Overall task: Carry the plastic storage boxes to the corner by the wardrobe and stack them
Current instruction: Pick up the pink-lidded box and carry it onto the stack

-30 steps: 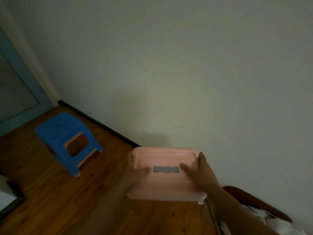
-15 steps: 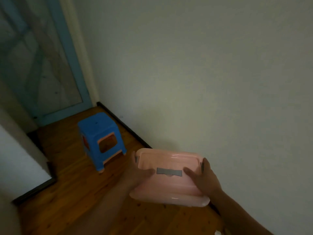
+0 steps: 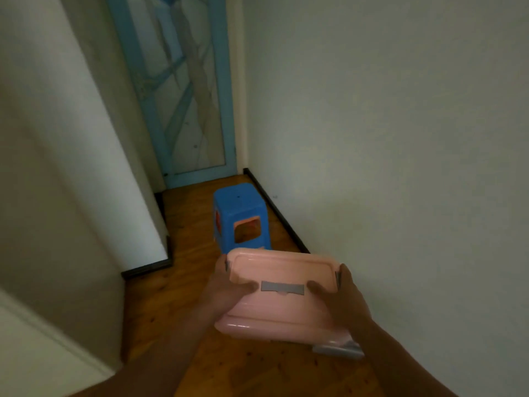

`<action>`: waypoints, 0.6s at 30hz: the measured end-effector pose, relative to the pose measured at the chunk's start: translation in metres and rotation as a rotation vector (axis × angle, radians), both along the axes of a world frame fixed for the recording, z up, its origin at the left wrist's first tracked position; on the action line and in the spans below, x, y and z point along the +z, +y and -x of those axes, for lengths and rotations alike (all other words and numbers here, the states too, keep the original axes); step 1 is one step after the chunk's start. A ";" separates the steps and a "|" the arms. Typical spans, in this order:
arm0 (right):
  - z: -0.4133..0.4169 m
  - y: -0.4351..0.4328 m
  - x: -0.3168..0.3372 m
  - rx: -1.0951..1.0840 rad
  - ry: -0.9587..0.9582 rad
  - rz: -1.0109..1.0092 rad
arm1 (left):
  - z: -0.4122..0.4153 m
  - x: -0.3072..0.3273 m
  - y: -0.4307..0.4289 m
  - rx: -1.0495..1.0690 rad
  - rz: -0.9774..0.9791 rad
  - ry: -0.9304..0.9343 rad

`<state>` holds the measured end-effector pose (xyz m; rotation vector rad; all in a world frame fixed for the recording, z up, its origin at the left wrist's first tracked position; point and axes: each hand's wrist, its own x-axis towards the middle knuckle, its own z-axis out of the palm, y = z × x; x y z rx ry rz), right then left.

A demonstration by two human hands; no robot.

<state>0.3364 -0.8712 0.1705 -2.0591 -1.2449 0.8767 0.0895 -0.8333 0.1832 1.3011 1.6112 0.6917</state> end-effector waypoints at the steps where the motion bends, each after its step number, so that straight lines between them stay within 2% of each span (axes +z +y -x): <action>1: 0.005 0.000 0.000 0.032 0.013 0.010 | 0.005 0.000 -0.005 0.037 -0.007 0.021; 11: 0.072 -0.010 -0.005 0.229 0.215 0.007 | 0.072 -0.001 -0.064 0.226 0.001 0.042; 18: 0.143 -0.015 0.012 0.429 0.202 0.009 | 0.134 0.003 -0.114 0.418 -0.013 0.050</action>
